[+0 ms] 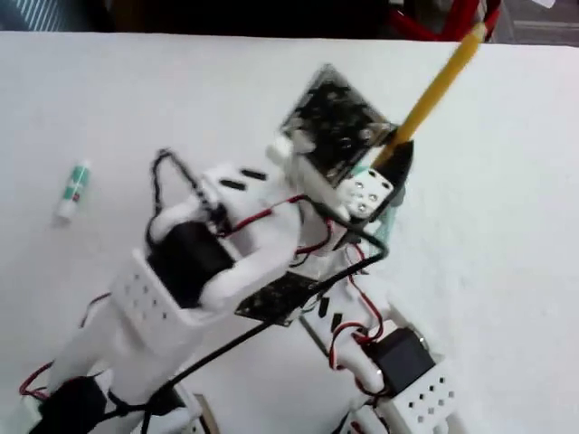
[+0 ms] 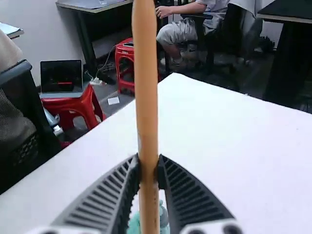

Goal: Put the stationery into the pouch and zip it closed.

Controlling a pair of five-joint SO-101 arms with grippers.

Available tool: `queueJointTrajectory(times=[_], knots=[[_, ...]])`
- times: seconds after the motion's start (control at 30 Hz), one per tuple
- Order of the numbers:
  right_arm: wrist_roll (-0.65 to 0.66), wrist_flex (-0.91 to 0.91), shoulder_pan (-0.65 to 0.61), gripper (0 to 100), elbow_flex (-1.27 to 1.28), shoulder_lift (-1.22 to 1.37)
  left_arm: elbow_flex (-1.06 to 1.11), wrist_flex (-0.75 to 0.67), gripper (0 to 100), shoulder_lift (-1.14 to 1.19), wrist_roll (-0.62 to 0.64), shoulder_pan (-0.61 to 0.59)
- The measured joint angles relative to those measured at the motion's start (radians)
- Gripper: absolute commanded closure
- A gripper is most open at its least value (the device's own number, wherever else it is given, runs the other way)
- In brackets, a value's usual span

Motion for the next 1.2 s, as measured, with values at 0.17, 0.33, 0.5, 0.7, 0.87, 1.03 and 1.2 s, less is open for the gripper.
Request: queueJointTrajectory(times=[0.17,0.33,0.5,0.7,0.87,1.03,1.2], knots=[[0.0,0.0,-0.003,97.8,0.002,0.0,-0.009,-0.048,98,0.003,0.0,-0.015],[0.002,0.0,-0.003,97.8,0.002,0.0,-0.141,0.029,98,0.0,-0.029,-0.117],[0.002,0.0,-0.003,97.8,0.002,0.0,-0.321,0.19,98,0.0,-0.041,-0.21],[-0.02,0.0,-0.003,97.8,0.002,0.0,-0.466,0.315,98,-0.002,-0.061,-0.319],[-0.127,0.0,0.068,97.8,0.0,0.0,-0.473,0.419,98,0.0,-0.068,-0.41],[-0.353,0.0,0.124,97.8,-0.012,0.0,-0.474,0.523,98,0.0,0.109,-0.456],[-0.485,0.0,0.124,97.8,-0.012,0.0,-0.384,0.489,98,-0.071,0.176,-0.459]])
